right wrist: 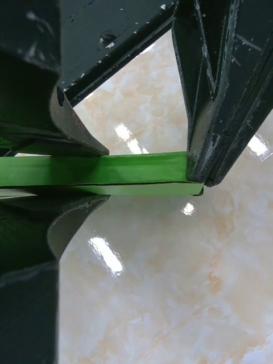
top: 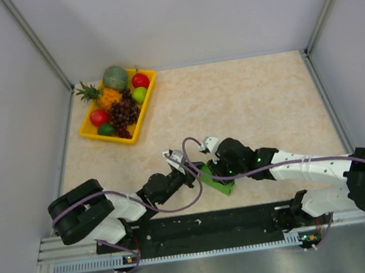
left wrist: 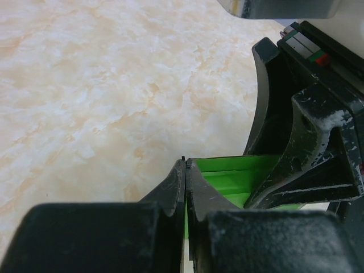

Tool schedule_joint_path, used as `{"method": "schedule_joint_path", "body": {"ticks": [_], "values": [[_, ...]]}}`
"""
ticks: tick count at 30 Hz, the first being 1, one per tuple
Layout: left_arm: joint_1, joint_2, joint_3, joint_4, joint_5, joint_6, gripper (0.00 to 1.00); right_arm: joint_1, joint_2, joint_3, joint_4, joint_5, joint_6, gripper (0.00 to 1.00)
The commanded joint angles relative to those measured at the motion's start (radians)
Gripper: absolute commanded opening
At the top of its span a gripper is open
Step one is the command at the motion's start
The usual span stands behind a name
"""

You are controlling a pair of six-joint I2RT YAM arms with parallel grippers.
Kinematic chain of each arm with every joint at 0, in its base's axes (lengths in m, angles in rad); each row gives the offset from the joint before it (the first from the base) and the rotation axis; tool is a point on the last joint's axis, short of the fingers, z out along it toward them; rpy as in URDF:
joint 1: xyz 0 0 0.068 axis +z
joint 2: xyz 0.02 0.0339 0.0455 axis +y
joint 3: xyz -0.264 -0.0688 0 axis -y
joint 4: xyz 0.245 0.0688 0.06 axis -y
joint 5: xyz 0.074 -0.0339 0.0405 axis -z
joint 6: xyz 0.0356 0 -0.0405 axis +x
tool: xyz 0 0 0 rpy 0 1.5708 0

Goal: Fold the paper box

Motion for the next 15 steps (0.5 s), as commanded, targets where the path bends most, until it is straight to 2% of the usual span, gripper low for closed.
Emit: {"method": "schedule_joint_path", "body": {"ticks": [1,6,12,15], "values": [[-0.021,0.019,-0.062,0.072,-0.013,-0.023,0.00,0.007,-0.031,0.000,0.087,0.005,0.010,0.27],[-0.032,0.016,-0.073,0.067,-0.050,-0.034,0.00,0.007,-0.037,0.001,0.083,0.018,-0.022,0.27],[-0.041,0.143,-0.090,0.257,-0.083,0.020,0.00,-0.004,-0.058,0.004,0.086,-0.007,-0.076,0.27],[-0.041,0.247,-0.096,0.449,-0.105,0.055,0.00,-0.010,-0.066,-0.004,0.086,-0.033,-0.097,0.27]]}}
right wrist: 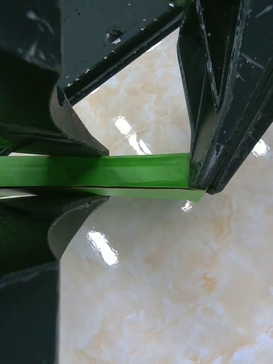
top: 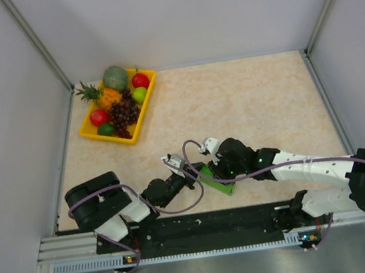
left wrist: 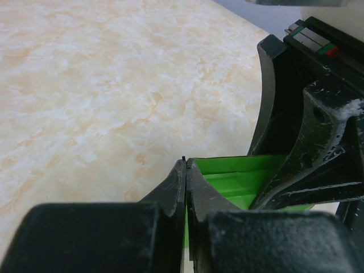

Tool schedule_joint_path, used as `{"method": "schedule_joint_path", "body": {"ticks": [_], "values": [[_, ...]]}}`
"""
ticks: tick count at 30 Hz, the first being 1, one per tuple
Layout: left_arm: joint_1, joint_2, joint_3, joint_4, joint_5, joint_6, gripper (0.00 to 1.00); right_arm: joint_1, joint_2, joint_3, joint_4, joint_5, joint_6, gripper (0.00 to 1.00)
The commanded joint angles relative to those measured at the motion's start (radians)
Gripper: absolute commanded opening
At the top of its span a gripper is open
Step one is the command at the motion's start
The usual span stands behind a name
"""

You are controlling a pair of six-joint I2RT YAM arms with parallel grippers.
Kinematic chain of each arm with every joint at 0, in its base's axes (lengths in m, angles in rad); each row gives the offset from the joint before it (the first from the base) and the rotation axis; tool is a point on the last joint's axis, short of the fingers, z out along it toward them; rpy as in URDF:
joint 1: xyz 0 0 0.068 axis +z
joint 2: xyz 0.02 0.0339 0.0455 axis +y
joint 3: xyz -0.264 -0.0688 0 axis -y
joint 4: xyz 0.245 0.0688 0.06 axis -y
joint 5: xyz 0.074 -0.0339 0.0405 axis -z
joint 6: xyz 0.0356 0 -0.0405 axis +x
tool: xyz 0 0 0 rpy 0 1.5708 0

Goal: Fold the paper box

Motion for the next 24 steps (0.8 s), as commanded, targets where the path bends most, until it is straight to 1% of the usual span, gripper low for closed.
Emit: {"method": "schedule_joint_path", "body": {"ticks": [1,2,5,11,16,19,21,22,23,24], "values": [[-0.007,0.152,-0.039,0.253,-0.040,0.053,0.00,-0.008,-0.054,-0.004,0.088,-0.038,-0.055,0.27],[-0.007,0.190,-0.031,0.261,-0.054,0.058,0.00,-0.010,-0.052,-0.004,0.089,-0.043,-0.056,0.26],[-0.008,0.228,-0.022,0.262,-0.045,0.046,0.00,-0.010,-0.041,-0.004,0.088,-0.043,-0.056,0.26],[-0.025,0.196,-0.054,0.261,-0.075,0.046,0.00,-0.021,-0.046,-0.024,0.105,-0.049,-0.050,0.26],[-0.039,0.199,-0.075,0.262,-0.117,0.021,0.00,-0.042,-0.064,-0.029,0.102,-0.044,-0.047,0.27],[-0.054,0.204,-0.086,0.262,-0.149,-0.016,0.00,-0.059,-0.083,-0.024,0.094,-0.020,-0.041,0.30],[-0.079,0.207,-0.086,0.262,-0.175,-0.010,0.00,-0.065,-0.095,-0.021,0.089,-0.023,-0.036,0.33],[-0.090,0.206,-0.083,0.261,-0.195,-0.004,0.00,-0.065,-0.095,-0.020,0.086,-0.015,-0.021,0.36],[-0.093,0.206,-0.080,0.262,-0.201,0.006,0.00,-0.065,-0.095,-0.015,0.071,-0.009,-0.006,0.44],[-0.094,0.204,-0.080,0.262,-0.209,0.007,0.00,-0.065,-0.095,0.003,0.053,-0.009,0.008,0.47]]}}
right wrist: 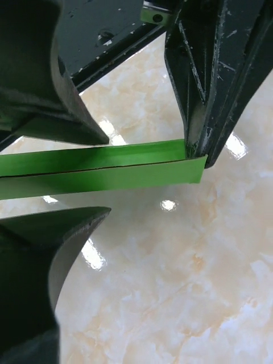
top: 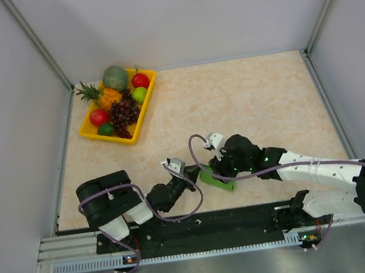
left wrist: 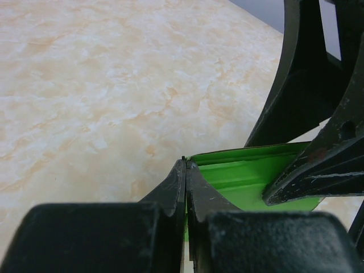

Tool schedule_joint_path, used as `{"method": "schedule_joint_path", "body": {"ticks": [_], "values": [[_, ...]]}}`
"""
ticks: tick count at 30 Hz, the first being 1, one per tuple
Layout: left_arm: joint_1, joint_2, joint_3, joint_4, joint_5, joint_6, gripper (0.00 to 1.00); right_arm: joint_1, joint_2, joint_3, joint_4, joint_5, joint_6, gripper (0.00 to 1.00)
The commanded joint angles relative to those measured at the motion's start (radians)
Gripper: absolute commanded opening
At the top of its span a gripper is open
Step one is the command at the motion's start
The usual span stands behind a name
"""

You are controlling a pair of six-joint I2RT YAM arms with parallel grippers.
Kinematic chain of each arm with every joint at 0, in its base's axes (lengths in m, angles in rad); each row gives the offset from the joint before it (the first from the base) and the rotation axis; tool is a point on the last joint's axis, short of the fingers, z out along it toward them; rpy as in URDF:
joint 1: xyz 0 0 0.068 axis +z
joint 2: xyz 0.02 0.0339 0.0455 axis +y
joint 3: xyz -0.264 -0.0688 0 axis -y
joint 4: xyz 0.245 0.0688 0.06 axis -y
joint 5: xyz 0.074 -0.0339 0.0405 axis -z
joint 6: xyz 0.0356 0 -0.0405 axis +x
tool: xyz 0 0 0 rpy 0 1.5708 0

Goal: Fold the paper box

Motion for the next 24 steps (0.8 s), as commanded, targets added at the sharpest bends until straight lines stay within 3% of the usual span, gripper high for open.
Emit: {"method": "schedule_joint_path", "body": {"ticks": [1,6,7,9,10,12,16,20,24], "values": [[-0.037,0.054,-0.063,0.111,-0.080,0.012,0.00,-0.013,-0.042,0.048,-0.007,0.030,0.066,0.52],[-0.097,0.051,-0.043,0.102,-0.186,0.065,0.00,-0.014,-0.132,0.063,-0.096,0.073,0.223,0.62],[-0.118,0.057,-0.036,0.096,-0.204,0.081,0.00,-0.013,-0.161,0.060,-0.109,0.103,0.293,0.71],[-0.137,0.061,-0.017,0.082,-0.249,0.092,0.00,-0.016,-0.244,0.068,-0.171,0.173,0.356,0.75],[-0.151,0.059,-0.011,0.074,-0.261,0.096,0.00,-0.015,-0.267,0.076,-0.200,0.203,0.422,0.85],[-0.164,0.057,0.012,0.048,-0.287,0.107,0.00,-0.016,-0.316,0.117,-0.300,0.281,0.499,0.86],[-0.183,0.045,0.032,0.000,-0.306,0.119,0.00,-0.018,-0.321,0.183,-0.606,0.306,0.657,0.67],[-0.188,0.048,0.038,-0.004,-0.312,0.121,0.00,-0.022,-0.284,0.266,-0.794,0.333,0.728,0.60],[-0.192,0.044,0.043,-0.009,-0.317,0.130,0.00,-0.022,-0.268,0.280,-0.794,0.245,0.749,0.35]]}}
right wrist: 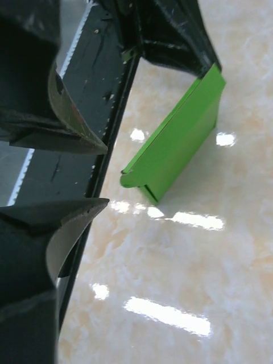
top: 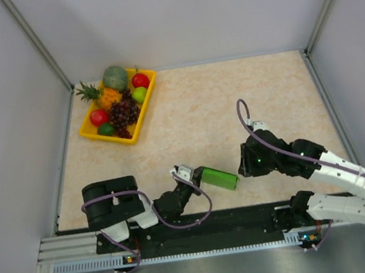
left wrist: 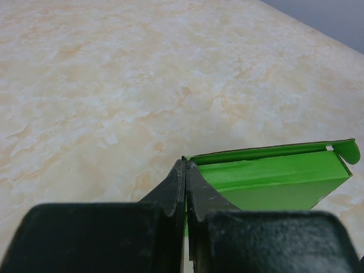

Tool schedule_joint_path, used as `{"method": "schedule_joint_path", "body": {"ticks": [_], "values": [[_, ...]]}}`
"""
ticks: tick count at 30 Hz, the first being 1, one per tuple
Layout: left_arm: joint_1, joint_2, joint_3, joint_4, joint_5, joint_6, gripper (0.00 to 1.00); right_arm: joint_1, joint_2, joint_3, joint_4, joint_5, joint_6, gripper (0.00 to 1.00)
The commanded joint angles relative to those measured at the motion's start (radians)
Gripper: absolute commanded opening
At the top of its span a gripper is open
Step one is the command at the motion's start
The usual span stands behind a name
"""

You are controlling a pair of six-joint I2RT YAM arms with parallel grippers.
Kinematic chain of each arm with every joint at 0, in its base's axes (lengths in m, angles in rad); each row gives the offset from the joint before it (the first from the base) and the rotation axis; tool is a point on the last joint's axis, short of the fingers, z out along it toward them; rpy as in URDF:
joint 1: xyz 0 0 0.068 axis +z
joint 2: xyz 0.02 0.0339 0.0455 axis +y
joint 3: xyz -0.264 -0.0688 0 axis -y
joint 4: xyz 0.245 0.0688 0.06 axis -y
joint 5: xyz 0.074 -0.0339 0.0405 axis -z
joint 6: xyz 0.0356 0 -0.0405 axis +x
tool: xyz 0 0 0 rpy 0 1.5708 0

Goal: Fold the paper box

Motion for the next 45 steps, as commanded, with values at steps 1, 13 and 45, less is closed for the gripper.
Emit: {"method": "schedule_joint_path", "body": {"ticks": [1,13,45], "values": [[-0.012,0.030,-0.013,0.024,-0.011,0.024,0.00,-0.007,0.059,0.057,-0.120,-0.044,0.062,0.32],[-0.026,0.035,-0.013,0.042,-0.013,0.050,0.00,0.050,0.261,0.121,-0.075,-0.001,0.004,0.23],[-0.033,0.043,-0.019,0.070,-0.014,0.069,0.00,0.047,0.324,0.112,-0.046,-0.036,-0.018,0.04]]}}
